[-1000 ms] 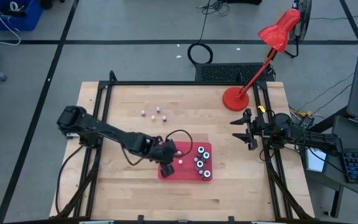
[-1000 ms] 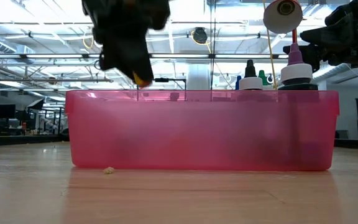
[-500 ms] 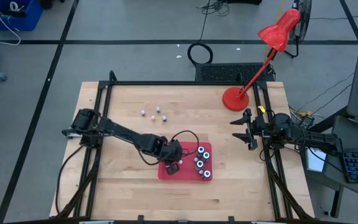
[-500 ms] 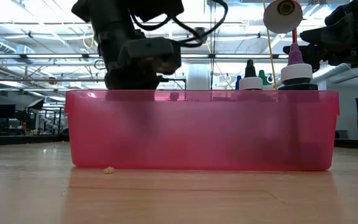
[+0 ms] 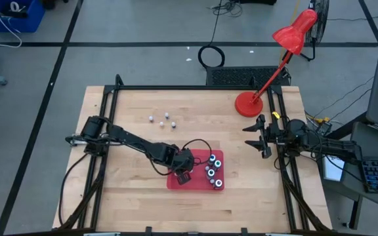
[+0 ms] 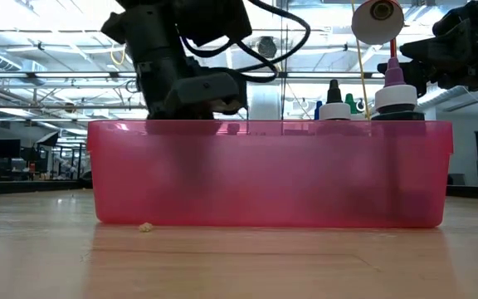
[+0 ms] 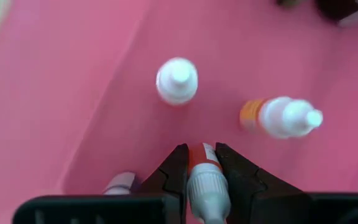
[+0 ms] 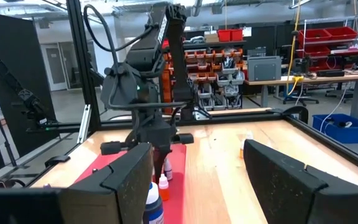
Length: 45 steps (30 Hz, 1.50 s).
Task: Pick & Place food coloring
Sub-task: Put the small orange food coloring bottle into the bin, then put the small black food coloring bottle into the bin
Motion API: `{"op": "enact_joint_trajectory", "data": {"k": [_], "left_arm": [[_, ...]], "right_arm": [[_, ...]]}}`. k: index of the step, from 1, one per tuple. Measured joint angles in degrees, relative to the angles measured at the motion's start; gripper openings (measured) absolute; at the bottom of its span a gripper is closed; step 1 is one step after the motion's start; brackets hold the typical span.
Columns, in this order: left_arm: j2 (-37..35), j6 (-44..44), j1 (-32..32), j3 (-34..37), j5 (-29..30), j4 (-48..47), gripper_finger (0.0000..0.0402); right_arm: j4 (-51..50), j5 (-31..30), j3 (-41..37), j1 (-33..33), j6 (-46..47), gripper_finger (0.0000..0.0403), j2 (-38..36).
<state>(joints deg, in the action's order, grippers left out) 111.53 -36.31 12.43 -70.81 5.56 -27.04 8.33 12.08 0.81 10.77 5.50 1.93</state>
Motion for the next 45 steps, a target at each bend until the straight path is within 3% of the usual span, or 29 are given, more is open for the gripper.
{"op": "enact_joint_trajectory", "data": {"k": [10, 24, 29, 38, 42, 45], "left_arm": [[0.35, -0.05, -0.14, 0.0, -0.16, 1.28, 0.0165], [-6.3, 0.03, -1.53, 0.0, -5.56, 1.79, 0.0181], [-12.21, 1.69, -2.89, 0.0, -2.83, -3.93, 0.0181], [-21.5, 2.04, -6.97, 0.0, 8.61, -18.48, 0.0182], [-22.18, -0.43, -11.26, 0.0, 12.21, -26.24, 0.0182], [-22.36, -2.5, -16.3, 0.0, 11.67, -32.5, 0.0182]], "right_arm": [[0.07, 0.0, -0.01, 0.0, 0.0, 0.0238, 0.0], [0.09, 0.0, 0.01, 0.01, 0.0, 0.0238, 0.03], [0.21, 0.0, 0.01, 0.0, 0.0, 0.0238, 0.12], [0.09, 0.0, 0.01, 0.0, 0.0, 0.0238, 0.15], [0.03, 0.0, 0.01, 0.0, 0.0, 0.0238, 0.2], [0.07, 0.0, 0.0, 0.0, 0.0, 0.0238, 0.22]]}}
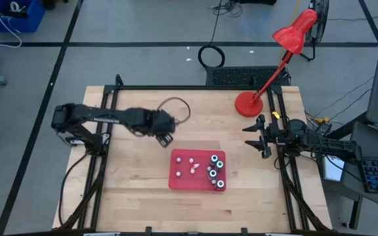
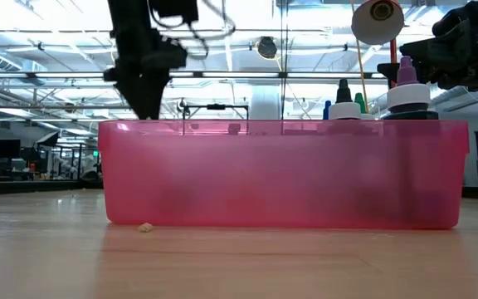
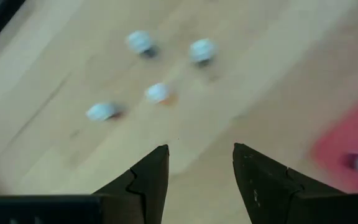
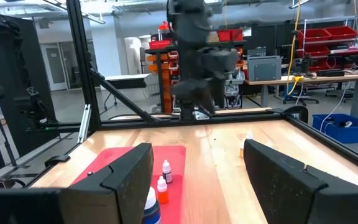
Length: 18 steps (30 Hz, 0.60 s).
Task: Pick & Place food coloring
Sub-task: Put the small black food coloring bottle into the bin
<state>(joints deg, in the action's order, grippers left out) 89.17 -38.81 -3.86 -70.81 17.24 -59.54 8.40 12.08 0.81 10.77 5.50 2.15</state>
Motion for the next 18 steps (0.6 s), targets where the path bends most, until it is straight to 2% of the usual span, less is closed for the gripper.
{"op": "enact_joint_trajectory", "data": {"k": [4, 9, 18], "left_arm": [[0.06, 0.97, -7.67, 0.0, -2.74, -4.41, 0.0182], [0.07, 4.66, -16.42, 0.0, -7.16, -3.26, 0.0182], [1.02, 6.6, -24.81, 2.21, -10.33, -0.81, 0.0182]], "right_arm": [[-0.04, 0.0, 0.01, 0.01, 0.0, 0.0238, 0.02], [-0.06, 0.0, 0.01, 0.0, 0.0, 0.0238, 0.02], [-0.06, 0.0, 0.01, 0.02, 0.0, 0.0238, 0.02]]}}
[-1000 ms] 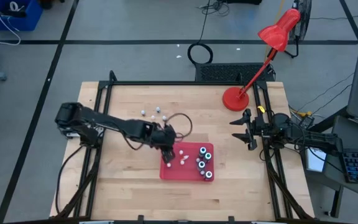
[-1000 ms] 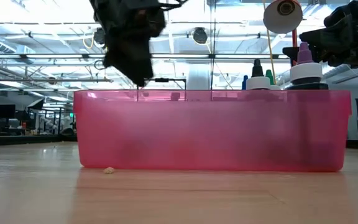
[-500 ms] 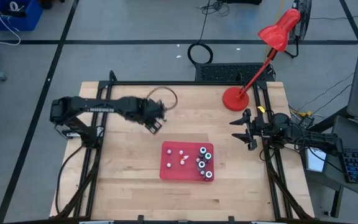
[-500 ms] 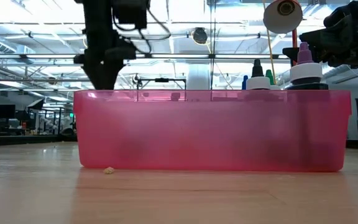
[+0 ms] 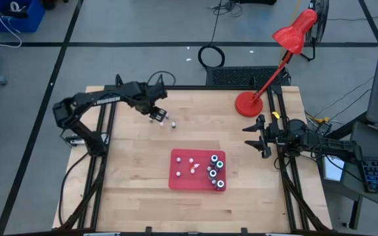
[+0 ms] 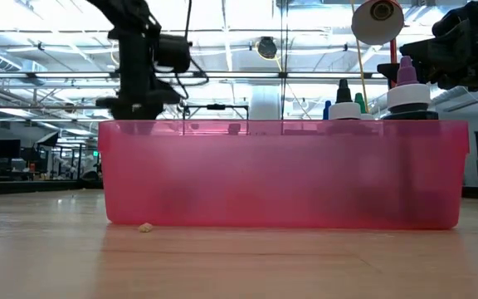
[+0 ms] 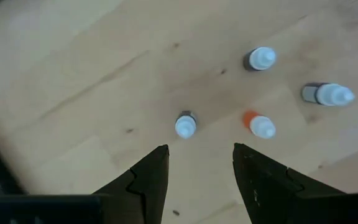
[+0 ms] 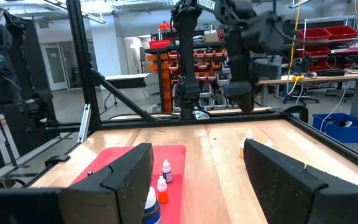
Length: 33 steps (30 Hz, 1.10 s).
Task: Pick & Place food coloring
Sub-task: Put the small black food coloring bottle into the bin
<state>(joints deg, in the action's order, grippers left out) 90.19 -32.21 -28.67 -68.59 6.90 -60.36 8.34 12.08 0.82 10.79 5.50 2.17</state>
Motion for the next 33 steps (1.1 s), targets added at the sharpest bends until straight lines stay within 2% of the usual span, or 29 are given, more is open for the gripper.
{"op": "enact_joint_trajectory", "data": {"k": [7, 12, 24, 33], "left_arm": [[0.09, 0.66, -4.76, 10.21, -5.13, 10.13, 0.0182], [0.07, 0.62, -6.78, 15.25, -6.02, 13.68, 0.0182], [0.07, 0.8, -4.81, 16.54, -5.97, 21.23, 0.0182], [2.57, 0.57, -4.56, 16.54, -4.66, 21.65, 0.0182]], "right_arm": [[0.0, 0.0, -0.02, -0.02, 0.0, 0.0238, 0.0], [0.0, 0.0, 0.0, 0.0, 0.0, 0.0238, 0.0], [0.0, 0.0, 0.0, -0.02, 0.0, 0.0238, 0.0], [0.0, 0.0, -0.01, 0.0, 0.0, 0.0238, 0.0]]}}
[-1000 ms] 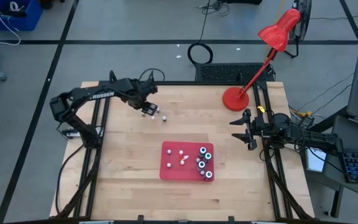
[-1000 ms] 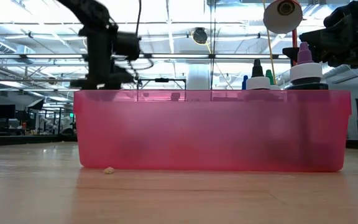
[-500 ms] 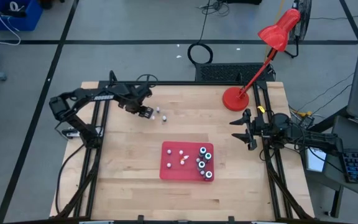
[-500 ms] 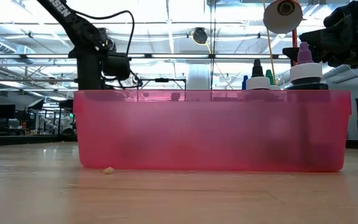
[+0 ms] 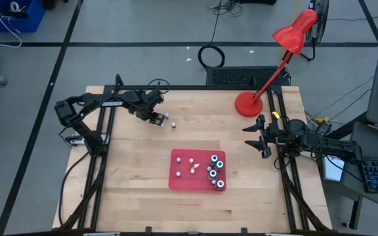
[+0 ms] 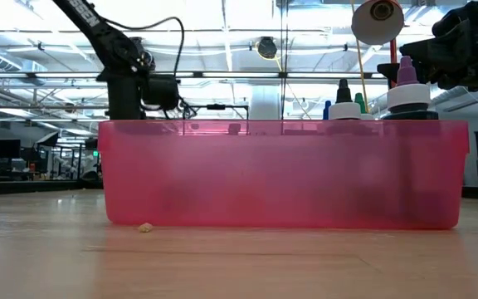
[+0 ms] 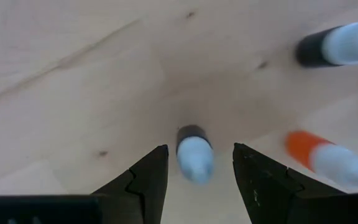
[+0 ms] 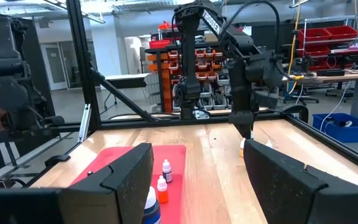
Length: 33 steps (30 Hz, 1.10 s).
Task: Pick & Place food coloring
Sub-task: Put the small black food coloring bottle into the bin
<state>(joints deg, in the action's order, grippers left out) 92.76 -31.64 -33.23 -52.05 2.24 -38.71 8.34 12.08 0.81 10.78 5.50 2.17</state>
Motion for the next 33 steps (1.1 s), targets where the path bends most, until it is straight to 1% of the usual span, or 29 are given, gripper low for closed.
{"op": "enact_joint_trajectory", "data": {"k": [4, 7, 25, 28, 33], "left_arm": [[3.54, 0.07, 0.0, 0.0, 0.33, 2.35, 0.0182], [4.92, 0.39, 0.02, -0.09, 0.55, 4.37, 0.0182], [5.21, 1.74, 0.0, -0.18, -0.39, 1.91, 0.0177], [5.22, 2.6, -0.02, -0.17, -0.66, 1.76, 0.0148], [5.23, 3.19, -0.02, -0.21, -0.68, 1.66, 0.0066]], "right_arm": [[0.0, 0.0, 0.0, -0.01, 0.0, 0.0238, 0.0], [0.0, 0.0, 0.01, -0.01, -0.01, 0.0238, -0.02], [0.0, 0.0, 0.01, -0.02, -0.02, 0.0238, -0.02], [0.0, 0.0, 0.0, -0.01, 0.0, 0.0238, -0.02], [0.0, 0.0, -0.01, -0.02, 0.0, 0.0238, -0.02]]}}
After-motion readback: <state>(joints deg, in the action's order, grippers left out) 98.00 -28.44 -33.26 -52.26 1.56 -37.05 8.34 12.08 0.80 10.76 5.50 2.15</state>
